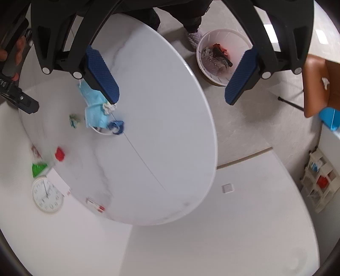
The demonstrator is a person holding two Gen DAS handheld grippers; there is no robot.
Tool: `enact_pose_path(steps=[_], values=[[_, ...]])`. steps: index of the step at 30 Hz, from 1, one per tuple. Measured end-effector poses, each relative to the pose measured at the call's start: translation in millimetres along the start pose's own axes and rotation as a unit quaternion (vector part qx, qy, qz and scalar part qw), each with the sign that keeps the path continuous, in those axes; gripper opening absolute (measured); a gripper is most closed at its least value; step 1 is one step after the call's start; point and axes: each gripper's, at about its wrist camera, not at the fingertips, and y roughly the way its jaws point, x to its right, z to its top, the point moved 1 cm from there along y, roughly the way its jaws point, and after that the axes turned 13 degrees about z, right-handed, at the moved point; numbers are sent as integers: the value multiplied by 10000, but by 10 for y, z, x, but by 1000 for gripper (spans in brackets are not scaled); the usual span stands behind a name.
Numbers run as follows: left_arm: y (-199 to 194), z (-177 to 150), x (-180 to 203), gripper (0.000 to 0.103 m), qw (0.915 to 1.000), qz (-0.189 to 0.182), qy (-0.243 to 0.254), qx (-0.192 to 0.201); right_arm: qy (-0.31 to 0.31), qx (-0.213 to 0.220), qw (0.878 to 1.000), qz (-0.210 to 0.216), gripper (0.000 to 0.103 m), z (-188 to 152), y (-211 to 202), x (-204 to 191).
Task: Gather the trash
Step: 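Move both tools back over the table and grasp the yellow-blue paper with the right tool, then grasp the crumpled red paper with the left tool while the right tool holds the paper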
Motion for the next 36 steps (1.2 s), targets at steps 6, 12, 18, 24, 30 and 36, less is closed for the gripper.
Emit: enact_pose_path(steps=[6, 12, 18, 24, 30, 36], values=[[53, 36, 391, 95, 9988, -150, 458, -51, 112, -84, 9994, -315, 100, -131, 97, 455], [52, 108, 783, 95, 9970, -232, 740, -13, 54, -271, 9981, -542, 92, 42, 520, 987], [50, 202, 1179, 95, 9943, -138, 1052, 44, -224, -691, 9956, -597, 75, 228, 1122, 1359], [146, 350, 1537, 95, 9915, -85, 1298, 15, -563, -1114, 9891, -786, 44, 209, 1425, 1475], [251, 601, 2035, 95, 9886, -236, 1486, 6, -225, -879, 9937, -655, 40, 185, 1161, 1645], [427, 979, 3078, 95, 9809, -772, 1785, 26, 650, -50, 9966, -496, 41, 139, 261, 2055]])
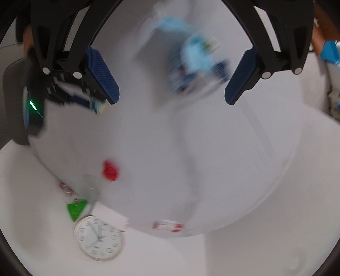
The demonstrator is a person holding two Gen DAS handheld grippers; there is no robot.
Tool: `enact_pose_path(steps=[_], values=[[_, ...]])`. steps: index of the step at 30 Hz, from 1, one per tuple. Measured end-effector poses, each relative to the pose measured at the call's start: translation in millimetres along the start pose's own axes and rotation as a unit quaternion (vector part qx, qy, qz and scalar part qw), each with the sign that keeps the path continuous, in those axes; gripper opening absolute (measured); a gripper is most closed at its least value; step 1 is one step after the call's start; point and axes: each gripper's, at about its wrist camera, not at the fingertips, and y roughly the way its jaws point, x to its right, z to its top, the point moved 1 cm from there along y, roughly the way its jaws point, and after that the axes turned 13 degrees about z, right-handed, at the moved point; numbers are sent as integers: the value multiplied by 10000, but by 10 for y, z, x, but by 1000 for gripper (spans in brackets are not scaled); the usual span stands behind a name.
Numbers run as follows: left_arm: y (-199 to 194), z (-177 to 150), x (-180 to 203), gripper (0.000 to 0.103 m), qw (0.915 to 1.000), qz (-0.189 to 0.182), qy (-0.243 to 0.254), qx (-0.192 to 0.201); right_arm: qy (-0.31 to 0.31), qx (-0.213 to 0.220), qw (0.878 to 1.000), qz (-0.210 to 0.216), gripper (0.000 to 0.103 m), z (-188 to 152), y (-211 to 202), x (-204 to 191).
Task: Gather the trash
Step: 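Grasp the crumpled red paper with the left tool while the right tool holds the paper, then drop the red paper into the wastebasket with the left tool while the right tool drops its paper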
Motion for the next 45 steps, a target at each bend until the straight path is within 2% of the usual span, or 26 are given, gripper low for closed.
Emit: enact_pose_path(steps=[3, 6, 12, 16, 19, 22, 24, 26, 31, 35, 40, 45], values=[[294, 393, 540, 95, 9993, -354, 65, -16, 296, 274, 9992, -81, 41, -3, -364, 318], [694, 779, 1076, 95, 9992, -364, 137, -8, 543, 464, 9973, -188, 41, 17, -627, 621], [1593, 1292, 1854, 95, 9988, -171, 32, -452, 947, 758, 9922, -273, 41, 54, -859, 1170], [1976, 1416, 2118, 92, 9984, 102, 103, -556, 1142, 861, 9894, -231, 42, 14, -913, 1436], [2151, 1454, 2220, 80, 9978, 218, 123, -613, 1194, 870, 9888, -205, 42, 16, -896, 1539], [2256, 1466, 2235, 56, 9972, 179, 109, -721, 1244, 884, 9881, -184, 42, 13, -877, 1579], [2217, 1439, 2243, 37, 9979, 228, 144, -591, 1261, 895, 9878, -185, 42, 15, -865, 1582], [2182, 1419, 2234, 34, 9979, 127, 185, -606, 1241, 902, 9880, -190, 42, 23, -853, 1561], [1757, 1324, 1952, 34, 9992, 72, 191, -341, 1025, 877, 9907, -180, 42, 23, -870, 1336], [1191, 1086, 1461, 34, 9998, -51, 29, -191, 662, 843, 9942, -80, 42, 79, -853, 964], [426, 503, 520, 34, 9995, 81, -313, 53, 43, 754, 9968, 272, 43, 103, -796, 210], [-118, -268, -602, 35, 9958, 662, -621, 151, -534, 515, 9934, 879, 43, -46, -613, -703]])
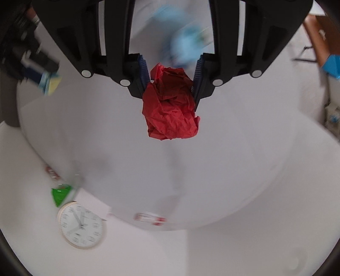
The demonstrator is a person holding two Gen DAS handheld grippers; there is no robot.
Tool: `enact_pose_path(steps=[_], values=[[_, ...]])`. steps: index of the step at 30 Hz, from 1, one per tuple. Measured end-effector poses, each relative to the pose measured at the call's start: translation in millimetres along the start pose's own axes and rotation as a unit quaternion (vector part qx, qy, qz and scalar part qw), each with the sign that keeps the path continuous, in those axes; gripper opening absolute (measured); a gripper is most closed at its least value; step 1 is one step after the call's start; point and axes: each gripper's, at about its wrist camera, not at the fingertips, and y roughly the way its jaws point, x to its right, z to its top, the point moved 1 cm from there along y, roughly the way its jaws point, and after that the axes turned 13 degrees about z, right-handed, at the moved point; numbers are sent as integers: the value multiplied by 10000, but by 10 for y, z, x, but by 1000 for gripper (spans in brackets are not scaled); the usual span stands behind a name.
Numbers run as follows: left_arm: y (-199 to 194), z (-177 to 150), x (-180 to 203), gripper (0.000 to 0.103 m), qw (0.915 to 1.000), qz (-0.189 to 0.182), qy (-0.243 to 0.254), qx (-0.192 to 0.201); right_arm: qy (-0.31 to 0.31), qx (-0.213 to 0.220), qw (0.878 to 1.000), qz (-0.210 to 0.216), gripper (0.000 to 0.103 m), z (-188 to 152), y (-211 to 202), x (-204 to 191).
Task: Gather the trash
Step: 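Drop the red paper into the wastebasket with the left tool while the right tool drops its paper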
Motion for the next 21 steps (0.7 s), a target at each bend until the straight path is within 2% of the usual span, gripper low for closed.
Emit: enact_pose_path(steps=[4, 10, 15, 19, 21], values=[[-242, -614, -910, 35, 9979, 625, -161, -67, -414, -311, 9969, 584, 43, -148, 320, -766], [-359, -1554, -2068, 35, 9909, 1026, -725, -491, -1104, -905, 9815, 1276, 43, -355, 890, -1870], [-170, -2153, -2756, 35, 9829, 1113, -1188, -863, -1571, -1408, 9637, 1638, 43, -508, 1384, -2657], [149, -2606, -3211, 35, 9750, 1106, -1468, -1247, -1864, -1770, 9518, 1673, 43, -655, 1738, -3133], [331, -2808, -3391, 45, 9713, 936, -1621, -1465, -1951, -1912, 9469, 1696, 43, -721, 1877, -3306]])
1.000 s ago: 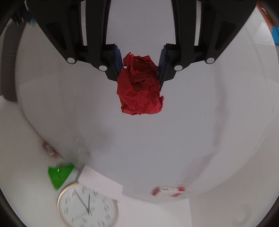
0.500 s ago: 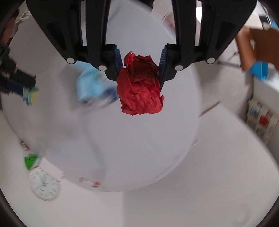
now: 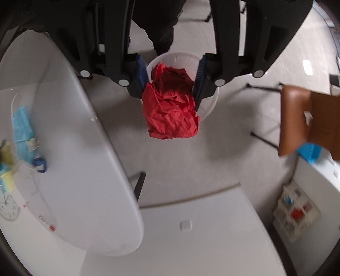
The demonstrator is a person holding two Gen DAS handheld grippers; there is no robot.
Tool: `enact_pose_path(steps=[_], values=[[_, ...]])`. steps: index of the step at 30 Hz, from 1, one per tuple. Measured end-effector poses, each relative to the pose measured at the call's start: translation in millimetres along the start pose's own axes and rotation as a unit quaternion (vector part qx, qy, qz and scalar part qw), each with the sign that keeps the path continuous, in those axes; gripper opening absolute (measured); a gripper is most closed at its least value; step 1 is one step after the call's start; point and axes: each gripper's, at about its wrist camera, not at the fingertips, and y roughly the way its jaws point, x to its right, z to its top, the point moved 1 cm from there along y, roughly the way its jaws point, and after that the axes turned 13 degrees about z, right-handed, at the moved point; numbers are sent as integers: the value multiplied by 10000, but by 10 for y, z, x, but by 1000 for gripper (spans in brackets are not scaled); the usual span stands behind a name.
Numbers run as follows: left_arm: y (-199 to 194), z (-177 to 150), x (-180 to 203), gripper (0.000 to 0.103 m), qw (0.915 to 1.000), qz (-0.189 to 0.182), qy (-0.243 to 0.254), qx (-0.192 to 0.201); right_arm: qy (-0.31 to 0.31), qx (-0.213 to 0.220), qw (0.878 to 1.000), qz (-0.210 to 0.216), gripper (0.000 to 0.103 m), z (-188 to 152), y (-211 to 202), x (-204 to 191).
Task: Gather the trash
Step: 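Drop the red paper into the wastebasket with the left tool while the right tool drops its paper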
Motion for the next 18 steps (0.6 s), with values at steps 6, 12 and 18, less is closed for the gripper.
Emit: enact_pose_path(steps=[6, 12, 18], values=[[365, -160, -359, 74, 9984, -358, -267, -334, -193, -426, 9989, 24, 43, 72, 488, -258], [319, -164, -724, 91, 9973, -388, -583, -222, -251, -736, 9969, 122, 43, 39, 854, -424], [117, -136, -1104, 95, 9944, 17, -1059, -23, -316, -1124, 9927, 292, 51, -47, 1189, -439]])
